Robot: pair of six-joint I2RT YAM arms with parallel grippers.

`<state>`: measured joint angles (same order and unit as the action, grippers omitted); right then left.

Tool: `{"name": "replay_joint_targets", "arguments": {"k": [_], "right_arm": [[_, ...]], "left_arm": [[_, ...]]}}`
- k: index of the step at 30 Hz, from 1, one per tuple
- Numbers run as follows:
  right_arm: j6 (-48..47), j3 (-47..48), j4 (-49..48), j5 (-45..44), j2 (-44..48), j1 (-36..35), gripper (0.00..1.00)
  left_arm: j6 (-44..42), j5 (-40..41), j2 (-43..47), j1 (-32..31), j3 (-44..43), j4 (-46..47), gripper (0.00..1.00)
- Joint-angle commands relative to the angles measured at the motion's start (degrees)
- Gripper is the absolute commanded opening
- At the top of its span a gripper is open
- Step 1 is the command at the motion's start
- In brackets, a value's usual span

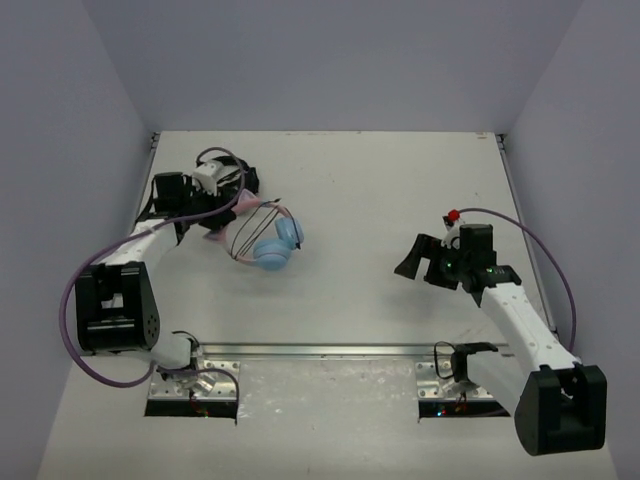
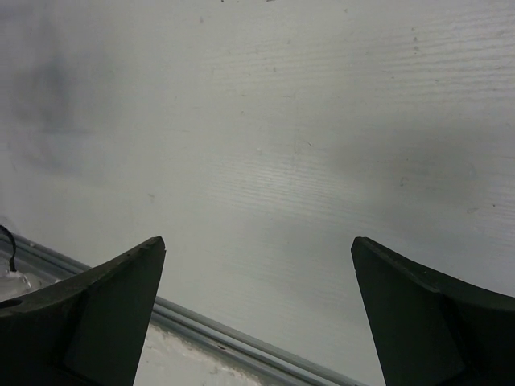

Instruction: Wrap the headphones

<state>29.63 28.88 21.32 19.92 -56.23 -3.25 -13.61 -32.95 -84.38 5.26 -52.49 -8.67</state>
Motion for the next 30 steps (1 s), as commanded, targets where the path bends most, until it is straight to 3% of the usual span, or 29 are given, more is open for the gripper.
{"name": "replay_joint_targets", "arguments": {"k": [1, 7, 9, 11, 16, 24, 30], "right_arm": [[0.26, -0.58, -5.32, 4.68, 1.3, -0.18, 0.99], [0.43, -0.67, -7.08, 8.9, 2.17, -0.18, 0.99], [0.34, -1.02, -7.17, 9.95, 2.7, -0.18, 0.99], [0.52, -1.9, -7.69, 10.75, 4.37, -0.18, 0.99], [1.22, -3.92, -10.16, 13.38, 8.23, -0.27, 0.99], [2.45, -4.54, -12.44, 16.11, 11.57, -0.27, 0.99], [2.37, -4.19, -13.76, 18.66, 9.75, -1.24, 0.99]], "left_arm": [[0.79, -6.78, 3.08, 4.23, 4.3, 7.61, 0.0], [-8.97, -3.97, 5.36, 7.83, 12.22, 12.7, 0.01], [-10.66, -5.19, 4.84, 11.85, 12.32, 13.31, 0.0], [-11.52, -10.35, 2.39, 15.73, 10.22, 12.36, 0.01], [-17.15, -9.15, -3.41, 17.33, 5.21, 6.74, 0.0], [-20.41, -11.78, -8.16, 26.55, 1.35, 6.12, 0.0], [-23.4, -12.58, -14.05, 27.26, -0.95, 3.57, 0.01]]}}
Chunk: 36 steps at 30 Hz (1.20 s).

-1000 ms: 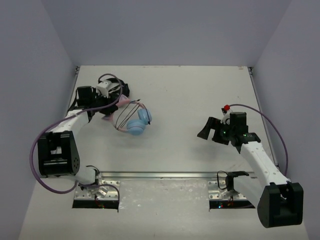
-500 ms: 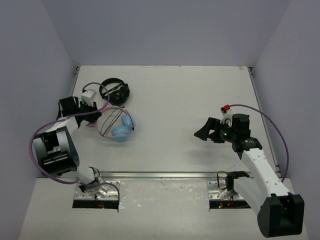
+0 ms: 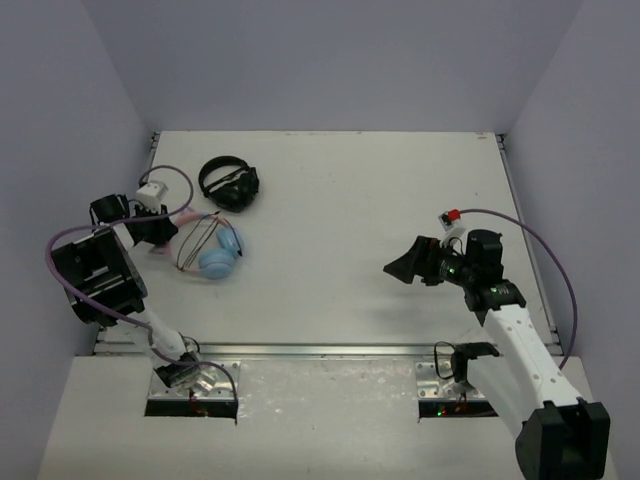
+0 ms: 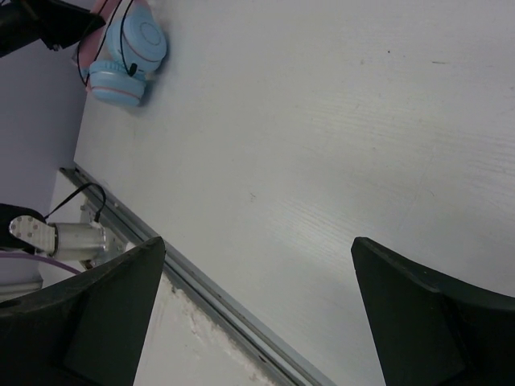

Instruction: Wrap the headphones

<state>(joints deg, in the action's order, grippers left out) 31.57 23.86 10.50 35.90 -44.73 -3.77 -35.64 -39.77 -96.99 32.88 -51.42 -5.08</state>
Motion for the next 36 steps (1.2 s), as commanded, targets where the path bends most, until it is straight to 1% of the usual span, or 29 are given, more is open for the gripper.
{"name": "replay_joint_targets", "arguments": {"k": [1, 3, 4, 7, 8, 9, 10, 11, 12, 13, 16, 18, 19, 20, 22, 23, 24, 25, 26, 27, 28, 29, 30, 31, 32, 33, 34, 35, 36], "right_arm": [[0.51, 0.58, -3.47, 2.94, -1.94, -0.71, 0.99], [0.16, 0.49, -3.73, 1.63, -1.85, -0.71, 0.99], [-0.02, 0.66, -3.21, -0.37, -1.85, -0.71, 0.99], [-0.46, 1.1, -2.16, -2.15, -2.9, -0.71, 0.99], [-0.55, 1.19, -1.98, -1.98, -3.34, -0.71, 0.99], [-0.72, 1.28, -2.06, -1.8, -4.04, -0.71, 0.99], [-0.72, 1.28, -1.98, -2.06, -4.31, -0.71, 0.99], [-0.81, 1.19, -1.98, -2.32, -4.31, -0.71, 0.99], [-0.81, 1.1, -1.98, -2.5, -3.96, -0.71, 0.99], [-0.9, 1.02, -1.98, -2.68, -3.79, -0.71, 0.99], [-1.07, 1.02, -1.71, -3.73, -3.26, -0.71, 0.99], [-1.16, 1.02, -1.71, -4.17, -3.17, -0.71, 0.99], [-1.16, 1.36, -1.54, -4.35, -3.43, -0.71, 0.99], [-1.34, 1.45, -1.28, -4.43, -3.69, -0.71, 0.99], [-1.6, 1.81, -0.75, -4.35, -4.31, -0.71, 0.99], [-1.78, 1.98, -0.66, -4.43, -4.4, -0.71, 0.99], [-1.86, 2.16, -0.22, -4.35, -4.66, -0.71, 0.99], [-2.39, 2.94, 0.22, -4.35, -5.1, -0.71, 0.99], [-2.57, 3.47, 0.83, -4.35, -5.19, -0.71, 0.99], [-2.83, 4.35, 2.66, -4.52, -5.28, -0.71, 0.99], [-3.01, 6.27, 3.73, -4.96, -5.28, -0.71, 0.99], [-3.53, 7.25, 4.61, -5.66, -4.41, -0.8, 0.99], [-3.88, 8.74, 7.4, -6.71, -3.97, -0.89, 0.99], [-5.28, 12.84, 9.17, -8.98, -3.61, -1.15, 0.99], [-5.99, 15.23, 11.45, -10.31, -3.26, -2.02, 0.99], [-6.87, 18.21, 16.78, -12.15, -3.26, -2.55, 0.99], [-8.79, 24.33, 19.53, -16.35, -3.61, -4.21, 0.99], [-9.77, 27.44, 22.6, -19.35, -4.31, -5.45, 0.99], [-10.65, 30.86, 29.07, -23.29, -4.83, -7.02, 0.99]], "left_arm": [[-1.28, -5.5, -1.88, -0.36, -2.11, 0.16, 0.01], [-0.13, -5.14, -2.5, -0.54, -1.84, 1.04, 0.01], [-0.13, -5.14, -2.68, -0.45, -1.76, 1.3, 0.02], [2.67, -4.27, -2.94, -0.72, -0.88, 3.93, 0.11], [4.07, -2.7, -3.2, -0.98, -0.62, 4.11, 0.14], [4.26, -2.07, -3.29, -1.94, -0.53, 4.03, 0.14], [6.0, 0.2, -3.55, -2.73, -0.09, 6.9, 0.17], [6.54, 1.17, -3.64, -2.74, 0.0, 7.28, 0.21], [7.24, 1.71, -3.56, -3.17, 0.18, 8.41, 0.74], [8.29, 2.58, -3.38, -3.35, 0.53, 9.29, 1.0], [11.9, 3.73, -0.59, -3.35, 1.58, 12.09, 1.0], [16.11, 6.09, 1.53, -3.35, 2.29, 13.95, 1.0], [18.82, 8.54, 3.46, -3.53, 1.94, 16.39, 1.0], [23.72, 14.14, 4.43, -3.96, -0.41, 15.81, 1.0], [29.46, 19.35, 7.58, -4.06, -2.54, 13.53, 1.0], [34.36, 24.16, 9.0, -4.14, -3.24, 12.39, 1.0], [36.67, 26.13, 10.58, -4.23, -3.68, 10.55, 1.0], [41.56, 31.02, 14.6, -4.41, -3.43, 9.92, 1.0], [43.88, 33.59, 17.16, -4.58, -3.08, 9.22, 1.0], [46.6, 35.88, 22.23, -5.02, -2.73, 7.3, 1.0], [51.84, 39.47, 24.81, -5.63, -2.81, 5.71, 1.0], [53.72, 39.5, 27.44, -7.38, -3.42, 2.56, 1.0], [53.92, 39.16, 32.34, -8.79, -4.82, -2.08, 1.0], [53.31, 39.24, 34.83, -10.72, -5.35, -4.91, 1.0], [52.35, 38.98, 37.81, -15.52, -5.45, -7.2, 1.0], [51.29, 39.24, 43.67, -17.92, -4.84, -10.88, 1.0], [51.28, 41.16, 46.51, -20.9, -4.66, -13.61, 1.0], [50.33, 41.17, 49.59, -21.63, -3.96, -16.77, 1.0], [49.79, 41.87, 55.01, -21.81, -3.69, -18.98, 1.0]]}}
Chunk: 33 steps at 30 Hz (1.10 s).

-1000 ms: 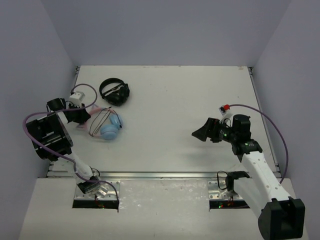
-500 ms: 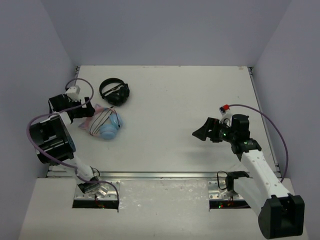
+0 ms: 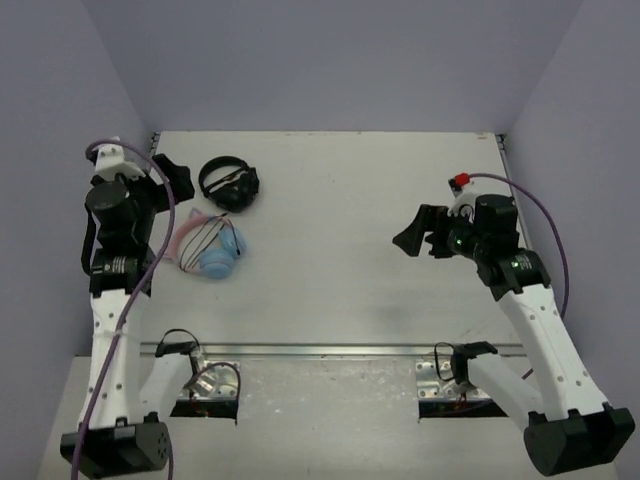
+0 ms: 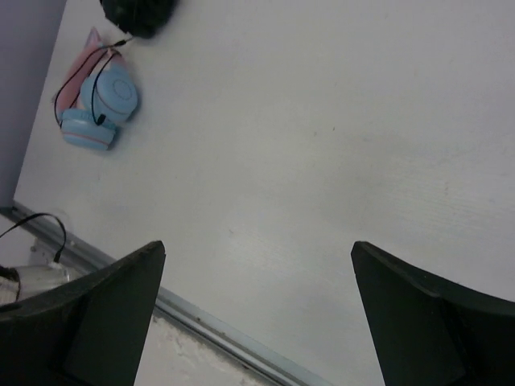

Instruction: Wrap the headphones

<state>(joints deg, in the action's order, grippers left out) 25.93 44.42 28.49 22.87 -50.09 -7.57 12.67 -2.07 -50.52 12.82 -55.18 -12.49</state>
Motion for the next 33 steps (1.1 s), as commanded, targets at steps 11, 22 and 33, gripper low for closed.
{"name": "replay_joint_targets", "arguments": {"k": [11, 22, 33], "right_arm": [[-10.9, 23.96, 34.88, -33.78, 14.2, -10.7, 0.99], [-9.67, 23.16, 37.78, -38.6, 21.61, -10.71, 0.99], [-8.44, 22.37, 35.41, -40.8, 19.76, -10.71, 0.99]], "left_arm": [[-6.16, 2.33, 28.45, -10.35, -3.63, -29.51, 1.0], [-6.34, -0.03, 32.68, -14.93, -2.13, -30.58, 1.0], [-6.16, -1.45, 31.36, -14.93, -2.74, -30.75, 1.0]]}}
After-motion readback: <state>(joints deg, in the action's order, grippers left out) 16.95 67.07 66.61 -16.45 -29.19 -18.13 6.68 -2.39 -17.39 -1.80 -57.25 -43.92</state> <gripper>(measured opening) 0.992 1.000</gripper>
